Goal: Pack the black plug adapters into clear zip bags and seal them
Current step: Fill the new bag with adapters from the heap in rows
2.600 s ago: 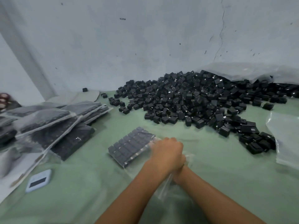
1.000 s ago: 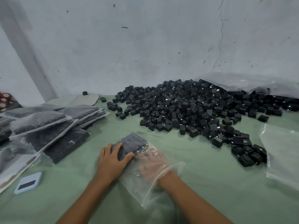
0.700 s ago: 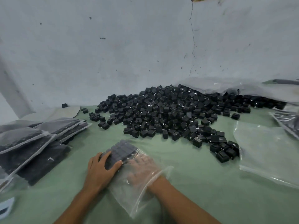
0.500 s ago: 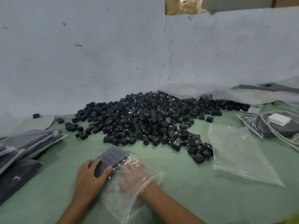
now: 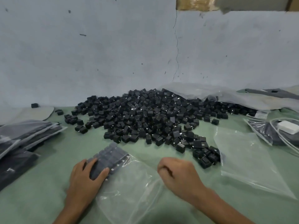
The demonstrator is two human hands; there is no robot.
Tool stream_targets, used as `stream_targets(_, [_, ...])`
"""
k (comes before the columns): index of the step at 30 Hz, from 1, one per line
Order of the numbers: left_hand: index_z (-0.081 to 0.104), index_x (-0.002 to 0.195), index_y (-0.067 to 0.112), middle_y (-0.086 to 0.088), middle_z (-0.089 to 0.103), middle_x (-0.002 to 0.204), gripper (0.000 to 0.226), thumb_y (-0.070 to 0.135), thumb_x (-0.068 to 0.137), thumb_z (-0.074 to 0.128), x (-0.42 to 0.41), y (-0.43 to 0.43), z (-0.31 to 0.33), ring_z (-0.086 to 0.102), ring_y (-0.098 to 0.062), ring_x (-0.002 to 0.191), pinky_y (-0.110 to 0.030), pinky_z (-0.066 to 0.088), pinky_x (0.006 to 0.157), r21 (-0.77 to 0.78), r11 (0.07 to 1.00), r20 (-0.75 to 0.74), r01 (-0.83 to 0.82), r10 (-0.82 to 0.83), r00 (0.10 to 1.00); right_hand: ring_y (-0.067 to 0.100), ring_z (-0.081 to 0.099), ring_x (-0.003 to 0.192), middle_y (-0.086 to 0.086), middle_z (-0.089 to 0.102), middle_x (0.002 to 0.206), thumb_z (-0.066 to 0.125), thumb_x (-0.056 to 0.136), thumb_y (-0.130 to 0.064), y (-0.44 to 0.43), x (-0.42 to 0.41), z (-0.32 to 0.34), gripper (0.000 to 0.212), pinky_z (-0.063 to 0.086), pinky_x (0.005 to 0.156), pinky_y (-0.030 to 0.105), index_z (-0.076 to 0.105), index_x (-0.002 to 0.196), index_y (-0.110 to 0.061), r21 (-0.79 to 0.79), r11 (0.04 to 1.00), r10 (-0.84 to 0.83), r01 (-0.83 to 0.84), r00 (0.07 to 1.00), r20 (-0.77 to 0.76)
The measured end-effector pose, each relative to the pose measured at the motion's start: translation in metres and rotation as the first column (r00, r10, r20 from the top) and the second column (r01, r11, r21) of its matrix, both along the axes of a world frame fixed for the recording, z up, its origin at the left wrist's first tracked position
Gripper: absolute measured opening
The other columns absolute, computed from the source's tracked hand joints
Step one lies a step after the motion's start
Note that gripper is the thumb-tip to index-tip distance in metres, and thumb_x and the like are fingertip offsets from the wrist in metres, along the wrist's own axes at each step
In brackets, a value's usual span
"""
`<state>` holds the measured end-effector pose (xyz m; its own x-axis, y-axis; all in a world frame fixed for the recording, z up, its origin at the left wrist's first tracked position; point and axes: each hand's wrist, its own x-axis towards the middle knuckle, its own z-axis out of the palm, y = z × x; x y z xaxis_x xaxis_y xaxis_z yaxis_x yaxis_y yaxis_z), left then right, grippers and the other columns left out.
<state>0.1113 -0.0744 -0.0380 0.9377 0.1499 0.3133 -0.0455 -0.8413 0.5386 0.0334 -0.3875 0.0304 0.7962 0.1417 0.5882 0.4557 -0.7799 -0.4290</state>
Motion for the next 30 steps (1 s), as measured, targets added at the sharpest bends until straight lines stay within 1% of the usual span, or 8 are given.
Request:
stream_targets(3, [0.070, 0.121, 0.020, -0.011, 0.053, 0.134, 0.054, 0.042, 0.074, 0.084, -0.006, -0.004, 0.003, 0.044, -0.028, 0.129, -0.044, 0.034, 0.112, -0.036, 0.999, 0.032, -0.032, 0.033, 0.999, 0.014, 0.059, 0.095, -0.009, 0.064, 0.102, 0.053, 0.091, -0.039, -0.002, 0.104, 0.035, 0.021, 0.050, 0.085, 0.035, 0.063, 0.106, -0.028, -0.184, 0.974, -0.146, 0.132, 0.987, -0.064])
stream_targets(6, [0.073, 0.118, 0.015, -0.010, 0.057, 0.130, 0.056, 0.042, 0.070, 0.086, -0.007, -0.005, 0.003, 0.048, -0.030, 0.126, -0.046, 0.037, 0.110, -0.045, 0.998, 0.054, -0.035, 0.037, 0.998, 0.033, 0.039, 0.132, 0.005, 0.042, 0.144, 0.050, 0.091, -0.060, 0.008, 0.221, 0.049, 0.055, 0.035, 0.109, 0.051, 0.045, 0.139, -0.033, -0.478, 0.872, -0.226, 0.103, 0.952, -0.207])
stream_targets(9, [0.075, 0.113, 0.015, -0.009, 0.060, 0.124, 0.067, 0.067, 0.071, 0.070, -0.005, -0.005, 0.002, 0.054, -0.031, 0.120, -0.041, 0.039, 0.104, -0.020, 0.999, 0.110, -0.031, 0.033, 0.993, 0.041, 0.019, 0.145, 0.010, 0.019, 0.160, 0.046, 0.079, -0.083, 0.024, 0.308, 0.046, 0.083, 0.021, 0.111, 0.070, 0.027, 0.149, -0.042, -0.607, 0.794, -0.280, 0.032, 0.905, -0.319])
stream_targets(12, [0.076, 0.109, 0.012, -0.015, 0.064, 0.122, 0.082, 0.078, 0.065, 0.055, 0.002, -0.004, 0.001, 0.059, -0.036, 0.115, -0.045, 0.045, 0.100, 0.030, 0.999, 0.158, -0.037, 0.032, 0.987, 0.042, 0.011, 0.148, 0.008, 0.010, 0.164, 0.039, 0.067, -0.096, 0.042, 0.351, 0.027, 0.100, 0.015, 0.108, 0.077, 0.019, 0.152, -0.047, -0.689, 0.722, -0.304, -0.066, 0.864, -0.400])
stream_targets(15, [0.075, 0.112, 0.016, -0.013, 0.061, 0.130, 0.076, 0.071, 0.064, 0.057, 0.005, -0.003, -0.001, 0.052, -0.036, 0.125, -0.051, 0.042, 0.106, -0.014, 0.999, 0.127, -0.039, 0.040, 0.991, 0.044, 0.011, 0.147, 0.008, 0.007, 0.165, 0.029, 0.071, -0.096, 0.046, 0.355, 0.004, 0.095, 0.015, 0.108, 0.075, 0.021, 0.151, -0.047, -0.713, 0.698, -0.337, -0.068, 0.848, -0.410])
stream_targets(19, [0.071, 0.120, 0.023, -0.004, 0.054, 0.137, 0.075, 0.073, 0.066, 0.056, 0.001, 0.001, -0.001, 0.042, -0.026, 0.133, -0.042, 0.033, 0.114, -0.041, 0.999, 0.067, -0.023, 0.025, 0.997, 0.040, 0.027, 0.138, 0.008, 0.029, 0.155, 0.029, 0.082, -0.080, 0.027, 0.323, -0.003, 0.072, 0.028, 0.107, 0.064, 0.040, 0.140, -0.039, -0.706, 0.708, -0.286, -0.004, 0.912, -0.293])
stream_targets(26, [0.071, 0.119, 0.015, -0.010, 0.056, 0.131, 0.061, 0.058, 0.076, 0.073, 0.004, 0.003, -0.001, 0.047, -0.028, 0.126, -0.043, 0.036, 0.112, -0.011, 1.000, 0.060, -0.012, 0.013, 0.998, 0.035, 0.042, 0.119, 0.009, 0.050, 0.132, 0.030, 0.084, -0.067, -0.003, 0.214, -0.021, 0.059, 0.041, 0.094, 0.051, 0.041, 0.132, -0.035, -0.602, 0.798, -0.251, 0.026, 0.922, -0.293])
stream_targets(30, [0.071, 0.119, 0.012, -0.012, 0.058, 0.126, 0.060, 0.054, 0.077, 0.076, 0.005, 0.003, -0.003, 0.049, -0.031, 0.122, -0.046, 0.038, 0.110, 0.032, 0.999, 0.074, -0.009, 0.007, 0.997, 0.036, 0.043, 0.124, 0.007, 0.049, 0.137, 0.035, 0.093, -0.062, -0.008, 0.155, -0.025, 0.052, 0.038, 0.104, 0.049, 0.043, 0.135, -0.033, -0.559, 0.828, -0.251, 0.055, 0.927, -0.280])
